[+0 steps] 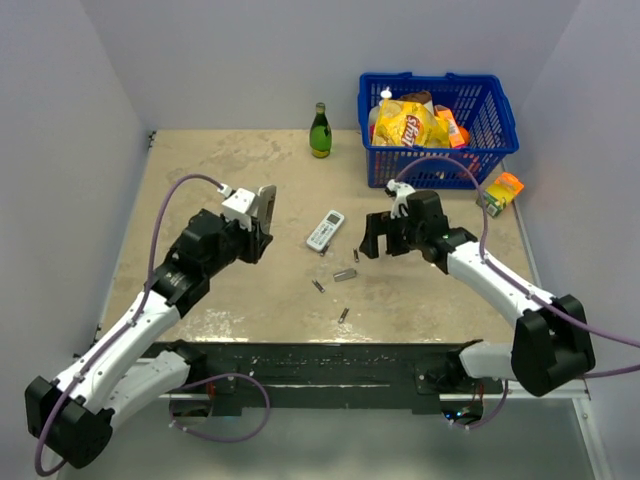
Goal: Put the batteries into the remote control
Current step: Place the battery cover at the center of the board, then pick up the battery from the center of the board.
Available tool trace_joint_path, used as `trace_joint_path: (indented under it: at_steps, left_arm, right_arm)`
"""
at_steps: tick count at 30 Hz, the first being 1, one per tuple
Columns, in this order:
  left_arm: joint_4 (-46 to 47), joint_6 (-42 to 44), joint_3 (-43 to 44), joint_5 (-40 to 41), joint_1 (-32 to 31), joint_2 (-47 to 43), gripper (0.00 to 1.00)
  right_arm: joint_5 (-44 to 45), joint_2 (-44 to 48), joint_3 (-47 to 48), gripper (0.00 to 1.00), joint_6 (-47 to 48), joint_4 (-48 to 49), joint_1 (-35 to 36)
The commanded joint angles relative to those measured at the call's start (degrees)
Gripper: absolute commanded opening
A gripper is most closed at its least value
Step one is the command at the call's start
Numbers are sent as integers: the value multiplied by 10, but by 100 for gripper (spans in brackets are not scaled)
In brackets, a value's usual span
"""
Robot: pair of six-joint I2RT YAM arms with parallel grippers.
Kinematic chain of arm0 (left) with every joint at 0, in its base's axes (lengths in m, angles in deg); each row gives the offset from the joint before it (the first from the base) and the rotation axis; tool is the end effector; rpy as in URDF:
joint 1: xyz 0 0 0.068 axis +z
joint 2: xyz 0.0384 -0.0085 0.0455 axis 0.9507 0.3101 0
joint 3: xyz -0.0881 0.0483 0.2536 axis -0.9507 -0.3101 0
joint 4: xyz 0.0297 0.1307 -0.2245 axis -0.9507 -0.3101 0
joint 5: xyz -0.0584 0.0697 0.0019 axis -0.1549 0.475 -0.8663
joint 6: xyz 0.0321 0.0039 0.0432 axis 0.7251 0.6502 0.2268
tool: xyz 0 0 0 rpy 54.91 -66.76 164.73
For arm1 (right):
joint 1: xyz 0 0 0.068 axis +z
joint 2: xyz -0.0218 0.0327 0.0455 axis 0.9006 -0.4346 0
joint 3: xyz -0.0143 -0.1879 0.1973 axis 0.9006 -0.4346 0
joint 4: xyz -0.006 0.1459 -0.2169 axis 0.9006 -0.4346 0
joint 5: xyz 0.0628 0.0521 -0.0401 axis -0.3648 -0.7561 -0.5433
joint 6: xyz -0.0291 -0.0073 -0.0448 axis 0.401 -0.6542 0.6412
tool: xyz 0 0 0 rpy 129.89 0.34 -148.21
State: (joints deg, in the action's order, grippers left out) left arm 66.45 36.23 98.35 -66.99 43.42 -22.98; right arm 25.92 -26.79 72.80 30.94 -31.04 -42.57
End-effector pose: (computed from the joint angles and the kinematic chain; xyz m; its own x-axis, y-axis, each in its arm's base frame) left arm 0.1803 -0.1008 0.2954 -0.4221 0.0258 -0.9062 0.4648 0.8644 -0.1919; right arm 0.2554 0.1109 0.2380 -0.7305 -0.0435 -0.6815 -0.3653 0.8680 0.3362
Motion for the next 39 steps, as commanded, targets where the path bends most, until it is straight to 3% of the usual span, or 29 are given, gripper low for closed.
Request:
trace_joint_path:
  at_steps: [1,9,15,30,33,39]
  left_arm:
    - [42,-7,-9,19,3,-47,0]
    - [83,-35,-65,21,3,-184,0]
    - [117,-28,-100,-28,3,-263,0]
    - [142,-28,-98,-100,6,-214,0]
    - [141,-28,-96,-109,8,-208,0]
    - [147,-30,-98,-127,12,-202,0]
  right_arm:
    - [84,5,42,97,24,-39,70]
    - [160,-77,117,88,17,-104,210]
    - [166,-154,169,82,16,-118,260]
    - [167,-329,315,56,38,-173,300]
    - [169,-352,334,41,41,-182,303]
    - [172,-380,355,31,43,-198,306]
